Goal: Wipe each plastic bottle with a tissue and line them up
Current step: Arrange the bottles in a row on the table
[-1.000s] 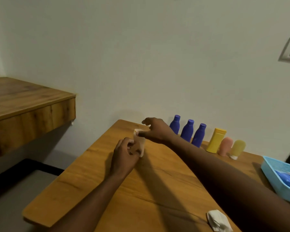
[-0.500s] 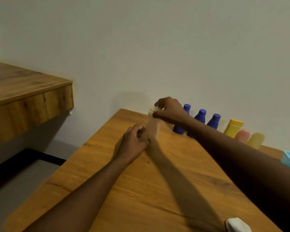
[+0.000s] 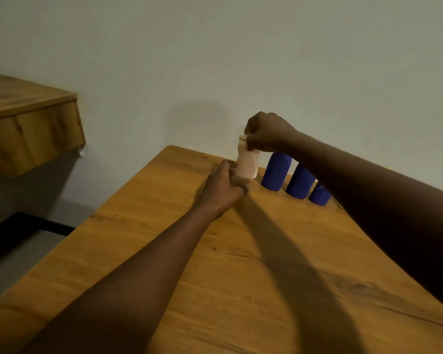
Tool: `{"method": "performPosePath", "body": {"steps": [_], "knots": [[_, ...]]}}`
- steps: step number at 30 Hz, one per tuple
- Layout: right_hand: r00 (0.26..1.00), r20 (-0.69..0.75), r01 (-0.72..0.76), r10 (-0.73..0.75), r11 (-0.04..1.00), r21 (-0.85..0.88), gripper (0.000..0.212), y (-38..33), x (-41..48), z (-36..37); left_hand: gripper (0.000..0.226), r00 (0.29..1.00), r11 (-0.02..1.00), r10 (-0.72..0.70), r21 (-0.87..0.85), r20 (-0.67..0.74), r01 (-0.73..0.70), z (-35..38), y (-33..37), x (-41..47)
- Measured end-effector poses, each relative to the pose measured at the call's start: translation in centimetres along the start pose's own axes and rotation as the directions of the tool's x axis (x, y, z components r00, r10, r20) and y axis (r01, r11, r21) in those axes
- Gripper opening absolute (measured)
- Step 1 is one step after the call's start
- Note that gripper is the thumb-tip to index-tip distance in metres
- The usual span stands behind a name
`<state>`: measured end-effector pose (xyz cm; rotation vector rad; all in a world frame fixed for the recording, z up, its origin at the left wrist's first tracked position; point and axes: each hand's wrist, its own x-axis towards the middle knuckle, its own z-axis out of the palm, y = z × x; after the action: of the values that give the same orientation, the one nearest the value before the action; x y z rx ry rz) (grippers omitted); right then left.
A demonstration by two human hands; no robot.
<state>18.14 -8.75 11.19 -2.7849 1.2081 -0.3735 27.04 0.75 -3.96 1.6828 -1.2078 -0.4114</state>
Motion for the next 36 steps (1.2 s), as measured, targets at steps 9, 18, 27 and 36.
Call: {"method": "performPosePath", "body": {"steps": [9,18,27,36], "knots": [[0.999,0.042,-0.010,0.018,0.985,-0.171,0.033,1.0,1.3,1.4,0.075,0.999,0.990,0.038,0.135,-0.008,-0.036,1.0,-1.1,0.6],[1.000,0.013,-0.001,0.004,0.980,-0.200,0.041,1.8,1.5,1.7,0.078,0.999,0.982,0.037,0.184,0.007,-0.038,1.3,-0.9,0.5],[1.000,-0.003,-0.005,0.004,0.973,-0.231,0.044,2.4,1.2,1.9,0.081,0.999,0.981,0.041,0.188,0.005,-0.041,1.3,-1.1,0.5],[0.992,-0.087,0.069,-0.087,0.979,-0.193,0.047,2.9,-0.2,1.1,0.081,0.999,0.979,0.044,0.199,-0.014,-0.040,1.3,-1.3,0.6]]}}
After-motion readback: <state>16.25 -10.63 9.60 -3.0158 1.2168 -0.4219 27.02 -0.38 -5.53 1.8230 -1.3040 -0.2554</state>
